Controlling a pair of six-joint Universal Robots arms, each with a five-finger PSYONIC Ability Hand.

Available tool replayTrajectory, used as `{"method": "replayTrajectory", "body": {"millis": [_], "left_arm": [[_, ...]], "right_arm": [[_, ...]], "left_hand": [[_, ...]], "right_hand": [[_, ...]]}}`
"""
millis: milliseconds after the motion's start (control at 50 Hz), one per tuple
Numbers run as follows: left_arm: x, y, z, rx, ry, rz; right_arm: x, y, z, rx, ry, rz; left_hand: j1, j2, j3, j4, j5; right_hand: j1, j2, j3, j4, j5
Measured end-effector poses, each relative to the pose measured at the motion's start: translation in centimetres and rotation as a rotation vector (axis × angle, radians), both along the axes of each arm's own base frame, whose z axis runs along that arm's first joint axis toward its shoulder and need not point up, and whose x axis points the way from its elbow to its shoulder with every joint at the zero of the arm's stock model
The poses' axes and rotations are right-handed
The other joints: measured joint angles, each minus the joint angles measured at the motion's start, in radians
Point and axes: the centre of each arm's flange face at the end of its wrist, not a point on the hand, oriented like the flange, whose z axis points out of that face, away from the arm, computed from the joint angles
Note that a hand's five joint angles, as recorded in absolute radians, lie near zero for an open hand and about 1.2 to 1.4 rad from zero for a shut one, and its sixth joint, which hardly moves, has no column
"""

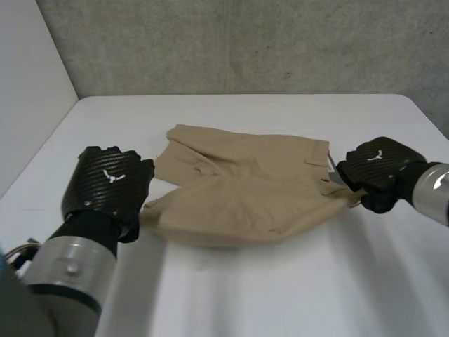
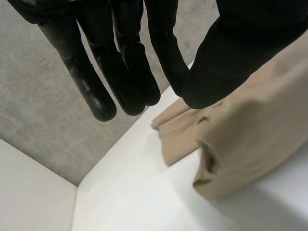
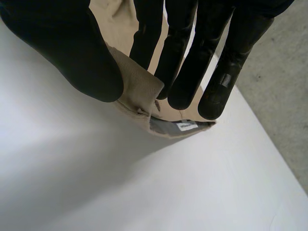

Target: Fold the shorts.

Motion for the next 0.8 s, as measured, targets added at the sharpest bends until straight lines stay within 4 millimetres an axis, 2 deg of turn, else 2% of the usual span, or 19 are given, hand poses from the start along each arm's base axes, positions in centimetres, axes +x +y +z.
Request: {"method": "replayTrajectory", "body": {"millis": [80,140,200,300,320,340,360,400,440,460,480,540,560,620,700,720,740,800], "left_arm": [[0.3,0.3,0.0,0.009,-0.038,-0.009],[0.8,0.4,-1.0,0.048,-0.098,-0.021],[0.6,-0.6,-2.8,0.091,-0.129,-0.027],[-0.8,-3.3,-5.5,0.113,-0.129,-0.022],[-0.8,-3.3,-5.5,0.113,-0.129,-0.022],[-1.4,-4.5,-6.4,0.107,-0.122,-0.016],[-1.6,-4.9,-6.7,0.106,-0.121,-0.014],[-2.0,-5.5,-7.3,0.107,-0.121,-0.014],[-2.4,-5.8,-8.0,0.121,-0.13,-0.02],[-2.5,-5.6,-8.2,0.128,-0.135,-0.025],[-2.6,-5.4,-8.2,0.137,-0.139,-0.032],[-2.5,-4.5,-8.0,0.158,-0.139,-0.047],[-2.4,-3.8,-7.6,0.172,-0.129,-0.054],[-2.1,-2.9,-7.1,0.19,-0.105,-0.057],[-1.2,-0.8,-5.8,0.249,-0.021,-0.057],[-1.2,-0.8,-5.8,0.249,-0.021,-0.057],[-0.6,0.4,-5.5,0.293,0.015,-0.058],[-0.2,1.3,-5.5,0.335,0.036,-0.057]], "right_arm": [[-0.3,0.6,0.6,0.028,0.013,0.0],[-0.6,1.5,0.7,0.069,0.058,0.021],[-0.6,1.7,0.1,0.089,0.095,0.047],[-0.1,-0.3,-2.7,0.131,0.119,0.048],[-0.1,-0.3,-2.7,0.131,0.119,0.048],[0.1,-1.1,-3.6,0.141,0.115,0.035],[0.2,-1.4,-3.9,0.144,0.113,0.027],[0.4,-2.0,-4.5,0.148,0.106,0.013],[0.9,-2.7,-5.2,0.141,0.092,-0.009],[1.2,-3.0,-5.4,0.132,0.082,-0.02],[1.3,-3.2,-5.6,0.121,0.073,-0.029],[1.6,-3.6,-5.8,0.096,0.05,-0.047],[1.7,-3.8,-6.0,0.082,0.034,-0.057],[1.7,-4.0,-6.2,0.067,0.014,-0.069],[1.7,-4.1,-6.8,0.057,-0.026,-0.09],[1.7,-4.1,-6.8,0.057,-0.026,-0.09],[1.7,-4.0,-7.1,0.058,-0.038,-0.096],[1.7,-4.0,-7.3,0.06,-0.043,-0.099]], "left_hand": [[0.0,0.0,0.0,0.0,0.0],[0.0,0.0,0.001,0.0,0.0],[0.0,0.002,0.004,0.0,0.0],[0.0,0.003,0.005,0.0,0.0],[0.0,0.003,0.005,0.0,0.0],[0.0,0.003,0.005,0.0,0.0],[0.0,0.003,0.005,0.0,0.0],[-0.152,-0.181,-0.175,-0.169,-0.137],[-0.152,-0.181,-0.175,-0.169,-0.137],[-0.517,-0.52,-0.495,-0.511,-0.465],[-0.631,-0.645,-0.63,-0.647,-0.605],[-0.661,-0.694,-0.683,-0.7,-0.66],[-0.734,-0.785,-0.775,-0.801,-0.762],[-0.734,-0.788,-0.777,-0.803,-0.764],[-0.734,-0.788,-0.778,-0.804,-0.765],[-0.734,-0.788,-0.778,-0.804,-0.765],[-0.734,-0.788,-0.778,-0.804,-0.765],[-0.734,-0.788,-0.778,-0.804,-0.765]], "right_hand": [[0.0,0.0,0.0,0.0,0.0],[0.0,0.0,0.0,0.0,0.0],[0.0,0.0,0.0,0.0,0.0],[0.007,0.0,0.0,0.0,0.0],[0.007,0.0,0.0,0.0,0.0],[0.012,0.0,0.0,0.0,0.0],[0.022,0.0,0.0,0.0,0.0],[0.026,0.0,0.0,0.0,0.0],[0.027,0.0,0.0,0.0,0.005],[0.027,0.0,0.0,0.0,0.005],[0.027,0.0,0.0,0.0,0.005],[0.027,0.0,0.0,0.0,0.012],[0.027,0.0,0.0,0.0,0.012],[0.027,0.0,0.0,0.0,0.012],[0.027,0.0,0.0,0.0,0.012],[0.027,0.0,0.0,0.0,0.012],[0.027,0.0,0.0,0.0,0.012],[0.027,0.0,0.0,0.0,0.013]]}}
